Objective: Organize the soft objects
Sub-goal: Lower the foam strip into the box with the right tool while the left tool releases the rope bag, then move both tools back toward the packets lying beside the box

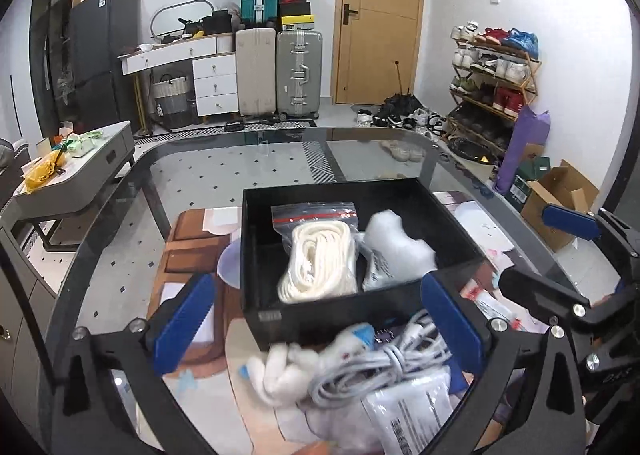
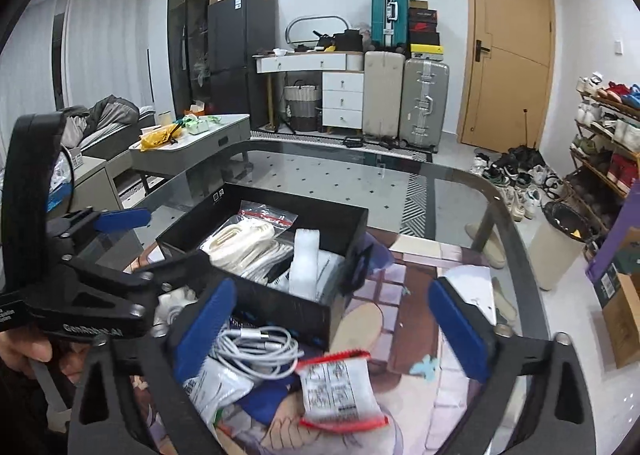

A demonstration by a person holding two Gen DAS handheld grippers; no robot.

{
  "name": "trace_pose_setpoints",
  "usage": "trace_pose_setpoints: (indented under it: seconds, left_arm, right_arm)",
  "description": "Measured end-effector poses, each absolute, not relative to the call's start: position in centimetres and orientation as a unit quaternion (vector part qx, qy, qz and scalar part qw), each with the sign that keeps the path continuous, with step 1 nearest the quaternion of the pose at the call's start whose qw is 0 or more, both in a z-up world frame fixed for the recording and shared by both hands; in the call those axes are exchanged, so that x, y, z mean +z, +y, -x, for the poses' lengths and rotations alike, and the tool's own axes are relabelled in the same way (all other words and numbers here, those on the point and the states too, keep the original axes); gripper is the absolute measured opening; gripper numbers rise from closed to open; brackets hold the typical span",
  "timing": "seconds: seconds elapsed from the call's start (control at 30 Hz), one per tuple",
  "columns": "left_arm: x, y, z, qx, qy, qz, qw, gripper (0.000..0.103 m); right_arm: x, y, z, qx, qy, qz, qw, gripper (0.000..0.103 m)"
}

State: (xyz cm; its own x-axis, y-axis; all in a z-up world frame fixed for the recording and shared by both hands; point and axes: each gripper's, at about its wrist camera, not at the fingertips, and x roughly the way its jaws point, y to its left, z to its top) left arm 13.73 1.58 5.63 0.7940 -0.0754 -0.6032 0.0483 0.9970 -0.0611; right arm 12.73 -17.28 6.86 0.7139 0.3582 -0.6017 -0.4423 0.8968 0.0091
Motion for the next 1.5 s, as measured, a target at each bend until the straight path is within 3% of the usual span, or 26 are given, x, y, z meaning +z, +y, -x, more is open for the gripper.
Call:
trace_pose_setpoints:
  seconds: [1.5]
  left_arm:
    - [1.5,-0.1,-8.1,-0.016,0.372,0.001,0.928,0.103]
  right_arm:
    - [2.7,-19.7,-12.1,0.191,0.396,0.093,0.893,0.102]
